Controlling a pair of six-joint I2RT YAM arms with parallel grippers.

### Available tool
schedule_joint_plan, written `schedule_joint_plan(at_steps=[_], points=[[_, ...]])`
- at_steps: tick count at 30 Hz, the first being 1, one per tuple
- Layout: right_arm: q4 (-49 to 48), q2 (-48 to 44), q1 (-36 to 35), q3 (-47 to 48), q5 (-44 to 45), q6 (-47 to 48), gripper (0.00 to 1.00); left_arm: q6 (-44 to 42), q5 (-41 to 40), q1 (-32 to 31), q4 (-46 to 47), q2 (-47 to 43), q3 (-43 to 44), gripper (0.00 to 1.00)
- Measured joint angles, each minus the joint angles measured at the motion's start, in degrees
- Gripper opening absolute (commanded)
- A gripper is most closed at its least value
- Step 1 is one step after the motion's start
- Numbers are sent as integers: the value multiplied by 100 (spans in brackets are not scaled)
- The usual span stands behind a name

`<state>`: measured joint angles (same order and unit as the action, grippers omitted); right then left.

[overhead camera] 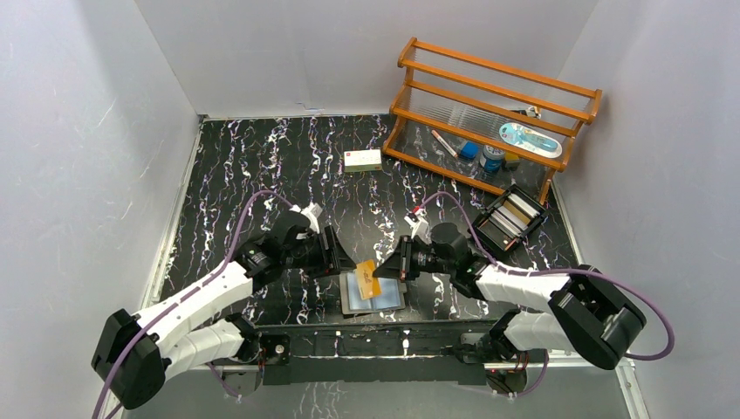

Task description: Put the credit cards into the card holder

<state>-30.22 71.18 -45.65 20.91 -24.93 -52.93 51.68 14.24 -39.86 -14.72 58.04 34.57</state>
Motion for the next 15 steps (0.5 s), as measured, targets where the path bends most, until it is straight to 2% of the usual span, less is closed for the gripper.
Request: schedule_joint_plan(at_steps=[13, 15], points=[[-1239, -608, 0, -673, -81, -905, 0, 612, 1021, 0, 1561, -138, -612, 63], [-1344, -774, 0, -719, -28, -992, 0, 656, 1084, 0, 1694, -136, -612, 59]])
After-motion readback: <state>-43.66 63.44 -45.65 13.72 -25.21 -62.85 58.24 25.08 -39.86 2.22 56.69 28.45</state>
